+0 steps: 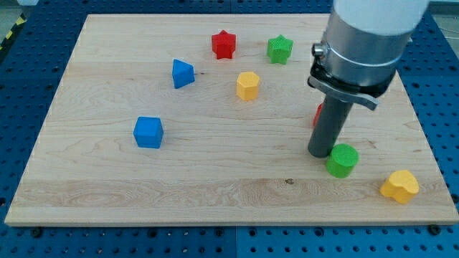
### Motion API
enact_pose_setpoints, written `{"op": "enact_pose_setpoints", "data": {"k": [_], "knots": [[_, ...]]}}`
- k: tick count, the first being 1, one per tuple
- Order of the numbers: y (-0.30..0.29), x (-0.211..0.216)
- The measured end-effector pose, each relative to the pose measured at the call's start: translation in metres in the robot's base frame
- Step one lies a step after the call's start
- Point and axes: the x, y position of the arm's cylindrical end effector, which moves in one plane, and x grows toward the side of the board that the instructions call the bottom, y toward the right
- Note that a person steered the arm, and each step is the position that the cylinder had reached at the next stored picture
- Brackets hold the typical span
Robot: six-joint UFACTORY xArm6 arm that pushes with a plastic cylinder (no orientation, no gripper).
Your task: Move the green circle to the left of the yellow heart
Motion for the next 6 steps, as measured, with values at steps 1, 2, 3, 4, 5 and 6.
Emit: {"op": "enact_pose_setpoints", "data": {"k": [1,2,3,4,5,6], "knots": [[0.005,0.009],[0.012,0.012],[0.015,0.012],[0.021,0.020],[0.026,0.039],[0.029,0.055]]}}
